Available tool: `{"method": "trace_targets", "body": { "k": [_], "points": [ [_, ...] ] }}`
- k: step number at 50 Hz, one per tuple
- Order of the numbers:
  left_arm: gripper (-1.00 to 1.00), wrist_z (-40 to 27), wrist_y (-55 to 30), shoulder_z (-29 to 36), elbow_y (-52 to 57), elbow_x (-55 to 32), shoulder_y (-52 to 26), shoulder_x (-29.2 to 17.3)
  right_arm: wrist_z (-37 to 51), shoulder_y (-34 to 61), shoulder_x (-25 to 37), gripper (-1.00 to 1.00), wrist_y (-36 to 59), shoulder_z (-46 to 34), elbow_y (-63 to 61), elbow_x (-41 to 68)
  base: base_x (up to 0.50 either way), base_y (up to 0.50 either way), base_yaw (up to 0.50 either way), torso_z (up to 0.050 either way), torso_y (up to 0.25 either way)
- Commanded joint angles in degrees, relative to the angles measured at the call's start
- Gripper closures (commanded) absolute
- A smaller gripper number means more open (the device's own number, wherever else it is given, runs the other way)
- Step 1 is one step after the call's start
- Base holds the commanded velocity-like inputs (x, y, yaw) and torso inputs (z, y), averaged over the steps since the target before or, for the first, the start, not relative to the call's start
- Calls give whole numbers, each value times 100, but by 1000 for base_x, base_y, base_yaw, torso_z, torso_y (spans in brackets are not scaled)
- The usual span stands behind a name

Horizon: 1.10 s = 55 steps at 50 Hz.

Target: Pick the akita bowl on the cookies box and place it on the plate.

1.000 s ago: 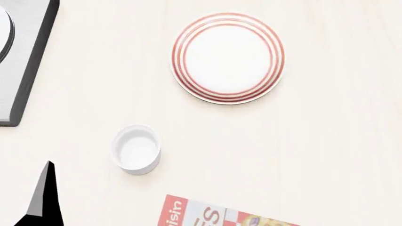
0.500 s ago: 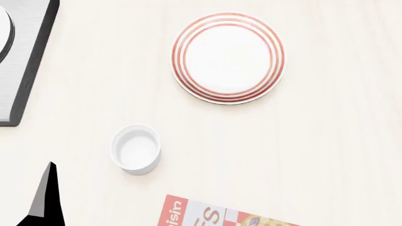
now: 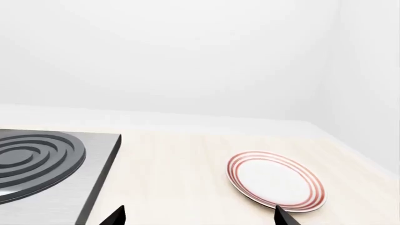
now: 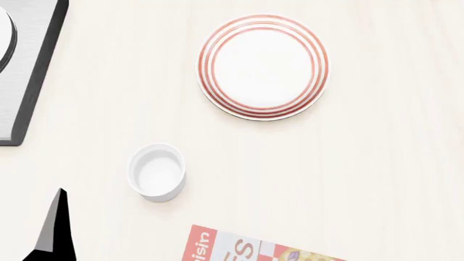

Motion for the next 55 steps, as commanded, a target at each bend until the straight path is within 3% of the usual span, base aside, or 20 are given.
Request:
{"method": "trace_targets", "body": {
  "k": [1,24,43,55],
  "points": [
    [-100,-24,-13,37,17,6,-3,-15,-78,-84,-64,100,-78,-11,89,-95,0,0,0,0,0],
    [-100,-34,34,108,-32,14,-17,-20,-57,-177,-35,100,-162,8,58,-223,0,0,0,0,0],
    [-100,-36,49,133,-3,-40,-6,-62,301,733,-34,100,468,286,-524,338,0,0,0,0,0],
    [-100,-91,22,18,45,-169,-29,-122,129,1105,25,100,172,629,-371,568,0,0,0,0,0]
  ]
}}
